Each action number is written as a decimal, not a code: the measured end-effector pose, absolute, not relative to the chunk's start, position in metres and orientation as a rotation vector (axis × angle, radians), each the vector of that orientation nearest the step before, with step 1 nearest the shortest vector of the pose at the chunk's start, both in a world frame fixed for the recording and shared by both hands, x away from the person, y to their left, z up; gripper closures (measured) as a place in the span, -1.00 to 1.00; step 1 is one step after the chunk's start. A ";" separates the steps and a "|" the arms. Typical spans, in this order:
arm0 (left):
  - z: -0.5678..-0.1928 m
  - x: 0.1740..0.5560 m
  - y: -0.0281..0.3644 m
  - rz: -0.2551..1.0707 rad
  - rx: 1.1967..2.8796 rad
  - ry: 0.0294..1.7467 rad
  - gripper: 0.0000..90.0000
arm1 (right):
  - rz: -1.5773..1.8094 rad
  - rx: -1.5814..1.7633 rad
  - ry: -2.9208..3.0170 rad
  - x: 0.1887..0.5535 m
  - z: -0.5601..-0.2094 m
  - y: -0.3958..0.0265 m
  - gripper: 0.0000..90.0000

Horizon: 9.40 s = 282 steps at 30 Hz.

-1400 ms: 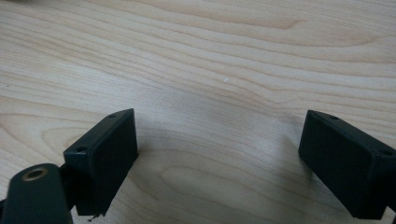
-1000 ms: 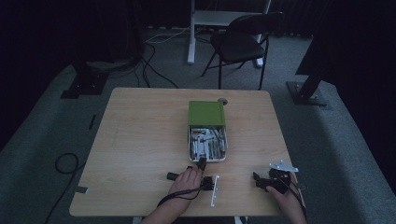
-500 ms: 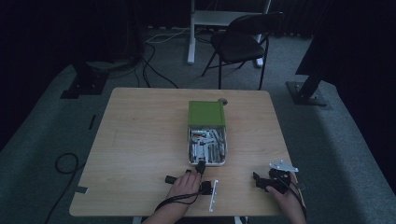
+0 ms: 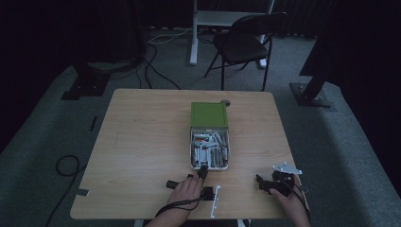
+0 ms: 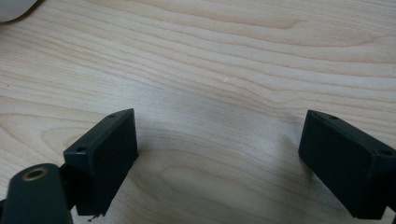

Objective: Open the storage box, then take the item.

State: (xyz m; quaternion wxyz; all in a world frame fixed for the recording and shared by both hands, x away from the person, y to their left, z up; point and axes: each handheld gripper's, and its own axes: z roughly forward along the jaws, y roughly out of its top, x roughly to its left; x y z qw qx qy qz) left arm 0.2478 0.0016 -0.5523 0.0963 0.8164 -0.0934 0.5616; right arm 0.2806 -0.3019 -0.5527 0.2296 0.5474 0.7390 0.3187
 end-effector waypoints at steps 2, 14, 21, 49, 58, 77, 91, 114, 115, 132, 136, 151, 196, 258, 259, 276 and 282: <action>-0.552 0.247 0.002 1.661 2.418 -0.275 0.62 | 0.877 1.506 2.033 0.281 -0.553 -0.302 -0.75; -0.552 0.240 0.002 1.647 2.406 -0.279 0.62 | 0.877 1.506 2.034 0.281 -0.553 -0.302 -0.75; -0.552 0.236 0.003 1.647 2.411 -0.286 0.62 | 0.877 1.506 2.034 0.281 -0.553 -0.302 -0.75; -0.547 0.231 0.008 1.578 2.400 -0.276 0.59 | 0.877 1.506 2.033 0.281 -0.553 -0.302 -0.75; -0.532 0.227 0.016 1.375 2.319 -0.134 0.57 | 0.878 1.506 2.033 0.281 -0.553 -0.302 -0.75; -0.506 0.236 0.039 0.915 2.168 0.168 0.57 | 0.877 1.506 2.034 0.281 -0.553 -0.302 -0.75; -0.504 0.239 0.074 0.781 2.097 0.319 0.58 | 0.877 1.506 2.034 0.281 -0.553 -0.302 -0.75; -0.505 0.245 0.140 0.755 2.037 0.510 0.58 | 0.878 1.505 2.034 0.281 -0.553 -0.302 -0.75; -0.505 0.246 0.142 0.760 2.035 0.516 0.59 | 0.878 1.506 2.033 0.281 -0.552 -0.302 -0.75; -0.515 0.256 0.188 0.746 2.025 0.697 0.54 | 0.878 1.506 2.033 0.281 -0.553 -0.302 -0.75; -0.519 0.256 0.196 0.719 1.991 0.751 0.49 | 0.877 1.504 2.034 0.281 -0.553 -0.302 -0.75; -0.519 0.261 0.225 0.658 1.926 0.865 0.06 | 0.877 1.504 2.034 0.281 -0.553 -0.302 -0.75; -0.548 0.270 0.284 0.654 1.947 1.510 -0.77 | 0.877 1.504 2.035 0.281 -0.553 -0.302 -0.75; -0.548 0.274 0.278 0.678 1.871 1.623 -0.78 | 0.996 1.471 1.898 0.282 -0.483 -0.262 -0.71; -0.548 0.274 0.278 0.678 1.873 1.622 -0.78 | 0.996 1.466 1.892 0.281 -0.481 -0.260 -0.72; -0.548 0.274 0.278 0.678 1.871 1.623 -0.78 | 1.049 1.406 1.853 0.275 -0.456 -0.230 -0.74; -0.548 0.274 0.278 0.678 1.872 1.622 -0.78 | 1.097 1.359 1.859 0.274 -0.446 -0.212 -0.74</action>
